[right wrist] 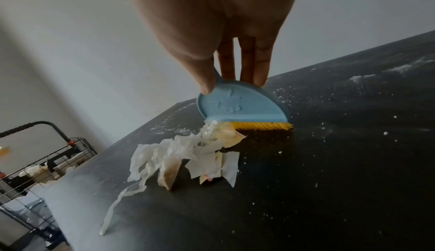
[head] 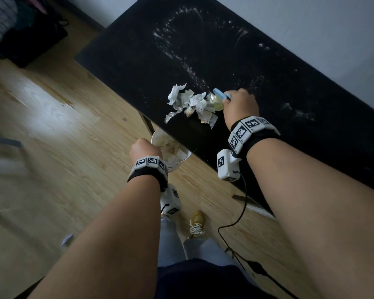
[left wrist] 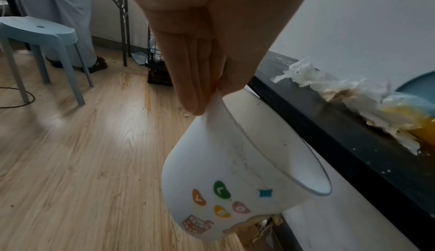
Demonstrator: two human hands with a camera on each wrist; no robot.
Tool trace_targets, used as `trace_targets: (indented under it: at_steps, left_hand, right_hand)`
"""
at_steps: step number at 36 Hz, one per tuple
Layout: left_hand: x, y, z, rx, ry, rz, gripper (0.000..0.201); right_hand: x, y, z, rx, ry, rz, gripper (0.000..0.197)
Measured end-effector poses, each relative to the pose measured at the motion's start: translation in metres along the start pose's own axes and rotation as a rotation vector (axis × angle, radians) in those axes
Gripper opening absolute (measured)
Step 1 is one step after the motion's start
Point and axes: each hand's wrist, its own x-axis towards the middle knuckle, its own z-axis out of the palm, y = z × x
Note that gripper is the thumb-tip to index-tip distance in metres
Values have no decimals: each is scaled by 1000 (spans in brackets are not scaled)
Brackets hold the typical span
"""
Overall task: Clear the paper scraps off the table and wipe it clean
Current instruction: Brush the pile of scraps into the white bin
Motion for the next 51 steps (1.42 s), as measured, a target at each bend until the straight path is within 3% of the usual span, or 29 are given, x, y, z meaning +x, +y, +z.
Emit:
trace_targets:
  at_steps: [8,36,40,47,51]
  left_hand:
    - [-9,0,3,-6,-6,-2,22]
    - [-26,-10,1,-76,45,-25,28]
    - [-24,-13,-3,-85,52,-15,27]
    - [-18,-14,-10,-86,58,-37,28]
    - [-12,-15,-14,-72,51,-28,27]
  right_hand:
    - [-20,-2,3,-67,-83,-58,30]
    - [-92,-28,-4,115,-241,-165,16]
    - [-91,-32,-13,215,-183,-171,21]
    - [-69,-40,-22,273,77,-172,18]
    - [-48,-42,-18,222,120,-185,26]
